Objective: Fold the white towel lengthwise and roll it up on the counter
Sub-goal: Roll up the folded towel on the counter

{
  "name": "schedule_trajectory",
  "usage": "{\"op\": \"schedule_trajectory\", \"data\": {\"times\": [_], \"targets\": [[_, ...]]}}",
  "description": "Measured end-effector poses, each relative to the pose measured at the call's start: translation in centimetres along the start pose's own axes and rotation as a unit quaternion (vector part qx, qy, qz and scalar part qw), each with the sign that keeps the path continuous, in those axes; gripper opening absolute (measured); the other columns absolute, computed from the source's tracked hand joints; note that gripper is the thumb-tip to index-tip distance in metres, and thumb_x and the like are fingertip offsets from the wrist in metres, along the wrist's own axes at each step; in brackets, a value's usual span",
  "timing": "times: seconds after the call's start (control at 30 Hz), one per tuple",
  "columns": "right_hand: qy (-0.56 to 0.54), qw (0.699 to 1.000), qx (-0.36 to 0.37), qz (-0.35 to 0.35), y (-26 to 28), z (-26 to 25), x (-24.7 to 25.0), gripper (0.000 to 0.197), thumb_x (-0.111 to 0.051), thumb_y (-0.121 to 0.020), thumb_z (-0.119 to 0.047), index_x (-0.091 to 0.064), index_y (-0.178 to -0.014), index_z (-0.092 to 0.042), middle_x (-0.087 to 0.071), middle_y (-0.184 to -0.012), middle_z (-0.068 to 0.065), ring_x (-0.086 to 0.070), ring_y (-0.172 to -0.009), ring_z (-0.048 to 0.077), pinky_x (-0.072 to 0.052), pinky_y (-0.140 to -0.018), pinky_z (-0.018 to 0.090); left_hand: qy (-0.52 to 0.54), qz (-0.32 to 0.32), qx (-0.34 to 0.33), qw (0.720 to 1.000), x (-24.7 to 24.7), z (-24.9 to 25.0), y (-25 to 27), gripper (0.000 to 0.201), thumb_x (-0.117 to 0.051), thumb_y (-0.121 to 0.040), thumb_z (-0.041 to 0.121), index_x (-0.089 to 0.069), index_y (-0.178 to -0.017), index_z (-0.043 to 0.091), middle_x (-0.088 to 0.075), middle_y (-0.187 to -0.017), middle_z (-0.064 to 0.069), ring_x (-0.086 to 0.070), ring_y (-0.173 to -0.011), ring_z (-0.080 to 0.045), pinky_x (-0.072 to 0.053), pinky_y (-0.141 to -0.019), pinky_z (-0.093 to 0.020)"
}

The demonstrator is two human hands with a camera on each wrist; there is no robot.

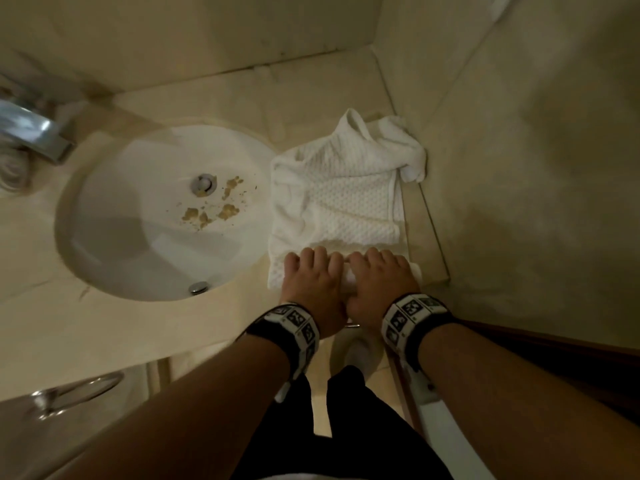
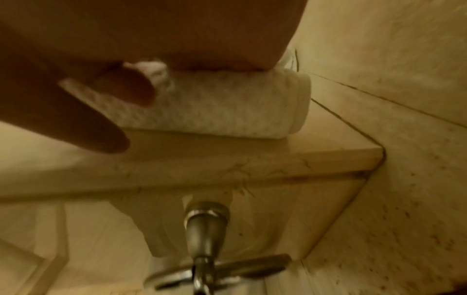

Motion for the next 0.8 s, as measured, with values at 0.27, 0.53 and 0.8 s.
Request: {"op": "schedule_trajectory", "data": {"times": [0.27, 0.53, 0.8], "targets": [[-0.129, 0.984, -0.106, 0.065, -4.2, 1.5, 6.1, 0.036, -0.050, -0.088, -0.045, -0.059, -0.117, -0.027, -0.055, -0.123, -0.003, -0.053, -0.113, 0.021, -0.049, -0.092, 0.040, -0.011, -0.034, -0.025, 0.999, 0.3, -1.5, -0.8, 0.066, -0.055, -0.091, 0.059, -0.034, -0.135, 0.014, -0.044, -0.134, -0.014, -0.042, -0.117, -0.035, -0.032, -0.101, -0.051], [-0.063, 0.973, -0.196, 0.108, -11.8, 3.6, 12.2, 0.069, -0.059, -0.093, -0.038, -0.023, -0.150, -0.024, -0.025, -0.154, 0.007, -0.051, -0.122, 0.035, -0.051, -0.096, 0.047, 0.021, -0.049, -0.056, 0.997, -0.4, -3.8, 0.5, 0.065, -0.065, -0.087, 0.053, -0.044, -0.133, 0.012, -0.047, -0.136, -0.018, -0.046, -0.119, -0.038, -0.034, -0.102, -0.053], [-0.066, 0.989, -0.077, 0.110, -20.0, 1.6, 19.4, 0.036, -0.043, -0.101, -0.020, -0.053, -0.135, -0.014, -0.054, -0.138, 0.016, -0.055, -0.120, 0.035, -0.044, -0.099, 0.036, 0.056, -0.042, -0.062, 0.996, -1.0, -3.7, 0.0, 0.076, -0.084, -0.053, 0.064, -0.060, -0.104, 0.015, -0.063, -0.103, -0.011, -0.058, -0.087, -0.033, -0.050, -0.078, -0.049]]}}
Point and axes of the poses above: each hand's wrist, its own y-axis away from the middle knuckle, its own x-axis out of the back of the hand, z = x × y, the point moved 5 cm from there along -y, towards the middle knuckle
